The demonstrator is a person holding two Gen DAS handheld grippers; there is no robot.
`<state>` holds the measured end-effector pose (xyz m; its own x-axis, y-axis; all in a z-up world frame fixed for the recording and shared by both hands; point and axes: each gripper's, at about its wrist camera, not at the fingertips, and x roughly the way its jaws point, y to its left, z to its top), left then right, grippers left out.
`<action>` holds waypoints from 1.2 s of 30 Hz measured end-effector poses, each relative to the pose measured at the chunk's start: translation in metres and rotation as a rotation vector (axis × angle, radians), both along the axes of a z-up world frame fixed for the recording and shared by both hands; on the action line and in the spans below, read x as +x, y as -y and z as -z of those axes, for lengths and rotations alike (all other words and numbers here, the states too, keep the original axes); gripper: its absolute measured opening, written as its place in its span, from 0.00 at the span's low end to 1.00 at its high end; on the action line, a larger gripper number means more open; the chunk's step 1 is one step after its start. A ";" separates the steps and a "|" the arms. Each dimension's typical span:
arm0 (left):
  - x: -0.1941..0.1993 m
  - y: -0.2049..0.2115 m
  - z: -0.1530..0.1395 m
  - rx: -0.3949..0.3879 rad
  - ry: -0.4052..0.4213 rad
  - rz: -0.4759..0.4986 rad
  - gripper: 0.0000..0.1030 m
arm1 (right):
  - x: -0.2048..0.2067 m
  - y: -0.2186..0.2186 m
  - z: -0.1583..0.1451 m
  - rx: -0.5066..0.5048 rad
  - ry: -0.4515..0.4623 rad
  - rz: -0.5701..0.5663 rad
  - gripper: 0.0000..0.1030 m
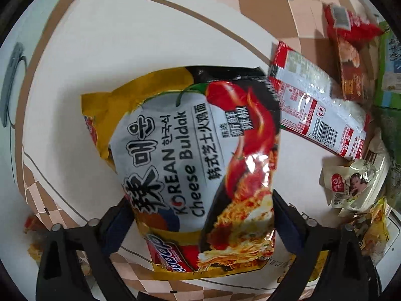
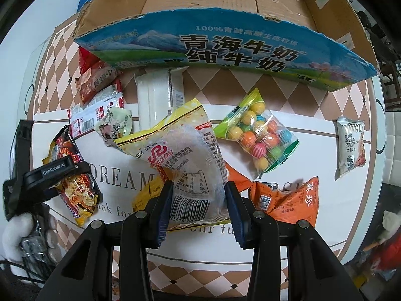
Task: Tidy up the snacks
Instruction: 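Lift the noodle pack with the left gripper while the right lifts the bread bag, then carry both packs over the cardboard box and open both grippers to drop them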
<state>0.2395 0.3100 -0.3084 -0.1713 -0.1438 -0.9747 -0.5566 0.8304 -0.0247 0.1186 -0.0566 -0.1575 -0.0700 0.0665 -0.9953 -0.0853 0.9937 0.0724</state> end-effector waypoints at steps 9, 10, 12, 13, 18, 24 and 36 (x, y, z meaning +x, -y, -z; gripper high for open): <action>-0.015 0.055 -0.058 0.104 0.115 0.188 0.87 | -0.005 0.000 -0.002 0.006 0.003 0.009 0.41; -0.015 0.059 -0.072 0.114 0.141 0.221 0.87 | -0.006 0.002 -0.003 0.012 0.003 0.016 0.41; -0.020 0.066 -0.104 0.125 0.203 0.277 0.87 | -0.007 0.006 -0.008 0.032 0.003 0.032 0.41; -0.017 0.072 -0.116 0.126 0.232 0.299 0.87 | -0.008 0.009 -0.013 0.044 0.007 0.041 0.41; 0.002 0.109 -0.182 0.104 0.386 0.388 0.87 | -0.005 0.026 -0.054 0.126 0.060 0.082 0.41; 0.055 0.221 -0.194 0.069 0.517 0.474 0.87 | 0.024 0.057 -0.119 0.204 0.173 0.130 0.41; 0.120 0.261 -0.220 0.010 0.524 0.562 0.87 | 0.171 0.110 -0.132 0.190 0.269 0.237 0.41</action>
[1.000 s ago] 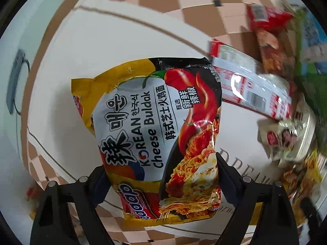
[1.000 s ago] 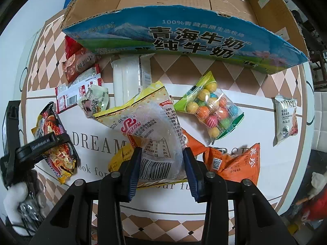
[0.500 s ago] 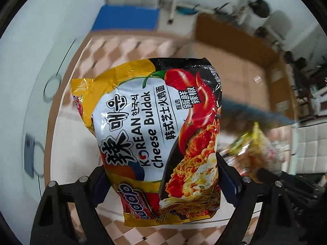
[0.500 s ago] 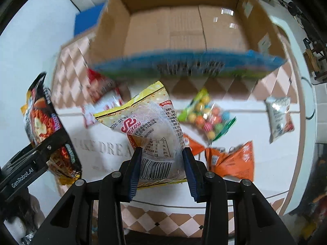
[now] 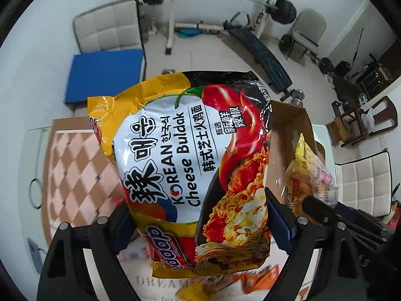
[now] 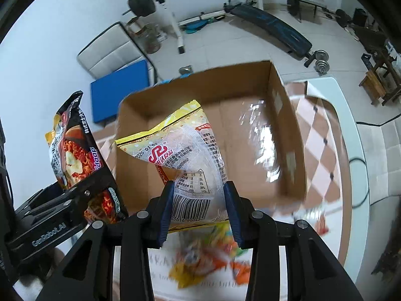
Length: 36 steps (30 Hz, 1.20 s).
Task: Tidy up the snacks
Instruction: 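Carry both packs over the cardboard box and open both grippers to drop them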
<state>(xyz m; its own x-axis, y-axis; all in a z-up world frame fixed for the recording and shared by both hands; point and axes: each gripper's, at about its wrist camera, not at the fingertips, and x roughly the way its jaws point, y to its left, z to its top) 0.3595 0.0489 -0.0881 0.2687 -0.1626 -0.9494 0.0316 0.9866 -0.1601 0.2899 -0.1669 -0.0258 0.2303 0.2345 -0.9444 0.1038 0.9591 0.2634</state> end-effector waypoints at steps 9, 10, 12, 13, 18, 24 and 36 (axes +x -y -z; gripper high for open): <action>0.039 0.014 0.041 -0.034 -0.177 0.028 0.87 | 0.074 0.011 0.085 0.001 -0.117 0.050 0.41; 0.043 0.016 0.048 -0.036 -0.199 0.034 0.87 | 0.078 0.011 0.093 0.001 -0.129 0.050 0.41; 0.049 0.022 0.059 -0.048 -0.241 0.045 0.87 | 0.086 0.011 0.107 -0.009 -0.147 0.045 0.41; 0.050 0.023 0.064 -0.056 -0.261 0.050 0.87 | 0.089 0.012 0.114 -0.017 -0.155 0.041 0.41; 0.051 0.030 0.078 -0.064 -0.314 0.065 0.87 | 0.099 0.010 0.136 -0.038 -0.180 0.019 0.41; 0.043 0.033 0.085 -0.056 -0.335 0.083 0.87 | 0.113 0.010 0.148 -0.030 -0.206 -0.034 0.43; 0.018 0.024 0.048 -0.040 -0.259 0.063 0.91 | 0.111 0.024 0.144 -0.056 -0.211 -0.076 0.89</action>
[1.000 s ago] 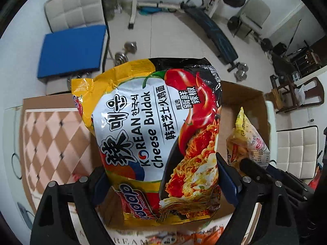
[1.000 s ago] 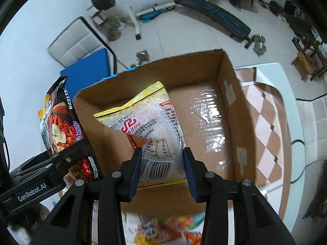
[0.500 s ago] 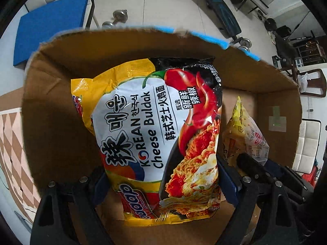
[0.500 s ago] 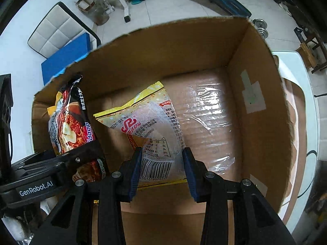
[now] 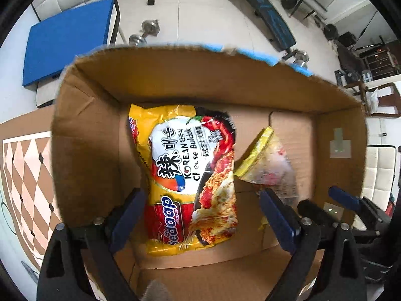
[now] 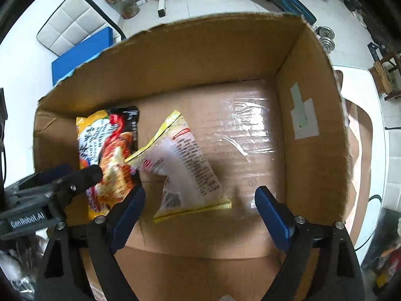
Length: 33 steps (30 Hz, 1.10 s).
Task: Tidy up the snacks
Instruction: 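Carry both packs over the cardboard box and open both grippers to drop them, then return both tools to the snacks on the table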
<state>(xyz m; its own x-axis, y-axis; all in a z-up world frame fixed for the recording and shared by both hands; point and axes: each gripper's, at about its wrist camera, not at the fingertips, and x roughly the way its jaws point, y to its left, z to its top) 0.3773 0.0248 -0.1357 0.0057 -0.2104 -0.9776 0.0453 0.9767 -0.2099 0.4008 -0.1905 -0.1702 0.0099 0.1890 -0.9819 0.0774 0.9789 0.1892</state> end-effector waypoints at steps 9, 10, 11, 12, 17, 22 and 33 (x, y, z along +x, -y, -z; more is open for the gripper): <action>-0.035 0.000 -0.064 0.051 0.182 0.025 1.00 | -0.046 -0.013 -0.060 -0.082 0.128 -0.076 0.94; -0.039 -0.001 -0.068 0.054 0.195 0.023 1.00 | -0.054 -0.016 -0.068 -0.082 0.145 -0.078 0.94; -0.044 0.000 -0.073 0.055 0.207 0.020 1.00 | -0.058 -0.016 -0.078 -0.080 0.159 -0.078 0.94; -0.051 -0.001 -0.078 0.052 0.217 0.013 1.00 | -0.066 -0.017 -0.088 -0.080 0.175 -0.082 0.94; -0.096 -0.006 -0.095 0.022 0.252 -0.031 1.00 | -0.108 -0.013 -0.117 -0.038 0.209 -0.067 0.94; -0.155 -0.018 -0.098 0.031 0.258 -0.086 1.00 | -0.165 -0.003 -0.125 0.043 0.181 -0.035 0.94; -0.287 -0.066 0.035 -0.014 -0.110 -0.302 0.99 | -0.257 0.001 -0.053 0.073 -0.007 -0.085 0.94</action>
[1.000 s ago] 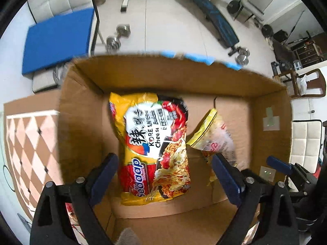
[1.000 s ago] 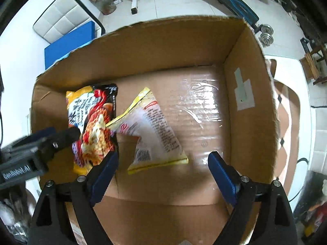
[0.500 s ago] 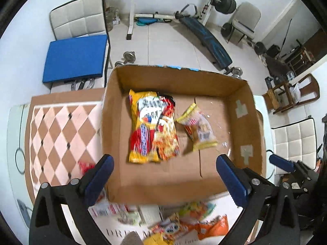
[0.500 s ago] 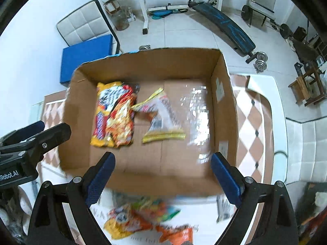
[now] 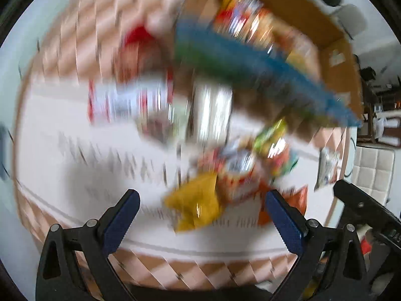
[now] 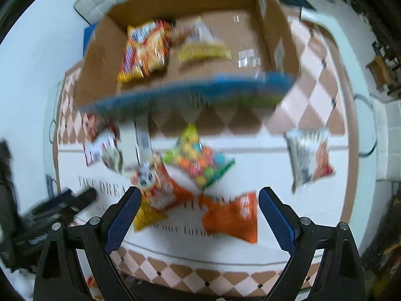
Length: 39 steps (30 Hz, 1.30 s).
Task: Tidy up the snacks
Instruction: 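Return both tools to the snacks on the table, then grasp the yellow chip bag with the left gripper while the right grasps the panda packet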
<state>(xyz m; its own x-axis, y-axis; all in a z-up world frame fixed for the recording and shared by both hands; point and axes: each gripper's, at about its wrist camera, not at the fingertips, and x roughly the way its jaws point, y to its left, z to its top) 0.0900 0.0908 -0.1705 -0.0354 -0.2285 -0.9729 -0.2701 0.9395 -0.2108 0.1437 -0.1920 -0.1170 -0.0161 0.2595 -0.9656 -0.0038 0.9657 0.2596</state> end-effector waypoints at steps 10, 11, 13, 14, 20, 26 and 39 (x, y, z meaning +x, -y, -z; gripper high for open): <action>-0.025 0.002 0.087 -0.137 -0.135 -0.163 0.78 | -0.009 -0.023 0.030 -0.024 -0.026 -0.101 0.94; -0.026 0.002 0.092 -0.142 -0.138 -0.169 0.72 | -0.009 -0.027 0.031 -0.024 -0.023 -0.120 0.94; -0.028 0.001 0.096 -0.149 -0.131 -0.174 0.61 | -0.007 -0.036 0.035 -0.032 -0.022 -0.151 0.93; -0.029 -0.001 0.096 -0.146 -0.125 -0.172 0.58 | -0.007 -0.041 0.037 -0.037 -0.024 -0.166 0.93; -0.041 -0.025 0.094 -0.024 -0.108 -0.116 0.53 | -0.002 -0.079 0.061 -0.056 -0.052 -0.243 0.91; -0.043 -0.045 0.095 0.047 -0.098 -0.096 0.53 | -0.002 -0.112 0.092 -0.060 -0.111 -0.253 0.88; -0.026 -0.034 0.088 0.127 -0.063 -0.016 0.48 | -0.012 -0.116 0.106 -0.153 -0.152 -0.183 0.60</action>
